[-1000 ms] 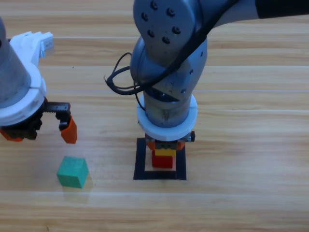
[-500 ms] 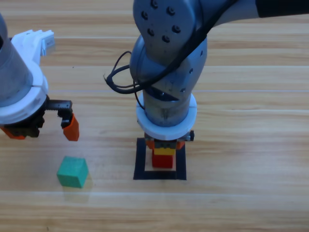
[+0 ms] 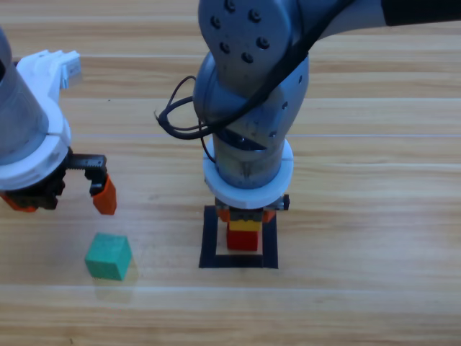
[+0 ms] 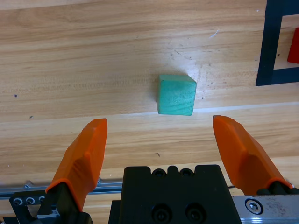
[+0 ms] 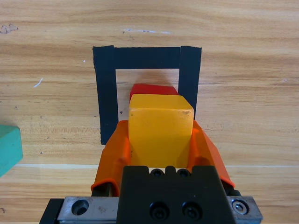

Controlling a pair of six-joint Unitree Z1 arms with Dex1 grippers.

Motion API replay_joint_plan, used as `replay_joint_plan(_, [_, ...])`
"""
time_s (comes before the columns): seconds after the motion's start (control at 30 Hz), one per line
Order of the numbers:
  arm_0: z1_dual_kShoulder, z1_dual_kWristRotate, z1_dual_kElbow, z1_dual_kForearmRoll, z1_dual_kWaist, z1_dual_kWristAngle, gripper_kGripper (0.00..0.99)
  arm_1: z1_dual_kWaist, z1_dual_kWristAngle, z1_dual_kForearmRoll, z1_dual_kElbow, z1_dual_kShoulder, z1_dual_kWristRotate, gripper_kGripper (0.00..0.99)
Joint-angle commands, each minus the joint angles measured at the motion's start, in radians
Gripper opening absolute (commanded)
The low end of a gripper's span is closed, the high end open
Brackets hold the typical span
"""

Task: Stack the blocks in the rectangular block: red at the bottom, yellow in the middle, green on top

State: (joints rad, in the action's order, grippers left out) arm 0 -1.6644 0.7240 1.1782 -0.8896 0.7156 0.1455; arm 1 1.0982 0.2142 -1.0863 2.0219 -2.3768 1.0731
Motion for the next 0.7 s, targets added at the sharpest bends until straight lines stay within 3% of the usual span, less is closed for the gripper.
replay_joint_plan(0.03, [-0.032,-0.009,-0.051,0.034,-0.021,-0.007,0.957,0.029,0.011,-0.009,0.023,-0.082,0.010,0.784])
replay_joint_plan(0.07, [-0.034,-0.011,-0.054,0.035,-0.021,-0.007,0.957,0.029,0.011,-0.009,0.024,-0.085,0.010,0.980])
replay_joint_plan(0.33, [-0.037,-0.012,-0.065,0.049,-0.021,-0.007,0.957,0.031,0.014,-0.009,0.046,-0.061,-0.015,0.990])
replay_joint_plan(0.57, [-0.072,-0.012,-0.135,0.141,-0.021,-0.023,0.957,0.068,0.096,-0.003,-0.009,0.157,-0.094,0.990])
replay_joint_plan(0.63, [-0.090,-0.012,-0.150,0.170,-0.021,-0.027,0.957,0.071,0.102,0.055,-0.098,0.260,-0.150,0.990])
replay_joint_plan(0.7, [-0.110,-0.012,-0.161,0.196,-0.021,-0.029,0.957,0.069,0.102,0.213,-0.298,0.410,-0.211,0.990])
